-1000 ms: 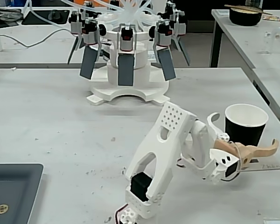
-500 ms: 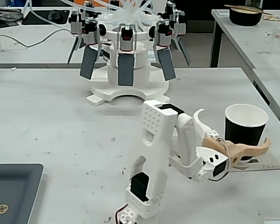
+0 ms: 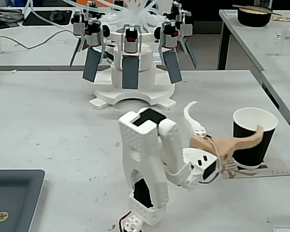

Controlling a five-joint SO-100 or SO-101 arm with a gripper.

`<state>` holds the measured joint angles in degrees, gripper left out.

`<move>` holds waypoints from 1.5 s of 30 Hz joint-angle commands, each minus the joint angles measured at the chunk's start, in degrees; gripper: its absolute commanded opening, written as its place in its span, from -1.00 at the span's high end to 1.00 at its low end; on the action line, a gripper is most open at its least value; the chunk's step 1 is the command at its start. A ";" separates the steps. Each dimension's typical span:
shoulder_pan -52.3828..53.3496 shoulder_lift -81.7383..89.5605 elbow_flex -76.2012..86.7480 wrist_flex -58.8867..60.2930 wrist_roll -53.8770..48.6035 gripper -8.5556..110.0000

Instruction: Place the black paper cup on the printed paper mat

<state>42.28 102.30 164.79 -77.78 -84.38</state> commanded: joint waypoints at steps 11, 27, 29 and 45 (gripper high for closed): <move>-13.80 15.38 9.49 -0.70 -2.46 0.08; -28.74 18.28 8.17 5.89 -6.42 0.10; -30.50 18.11 7.29 7.03 -6.77 0.10; -42.10 0.09 -14.15 7.82 -6.59 0.18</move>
<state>1.41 104.68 155.30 -69.79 -91.41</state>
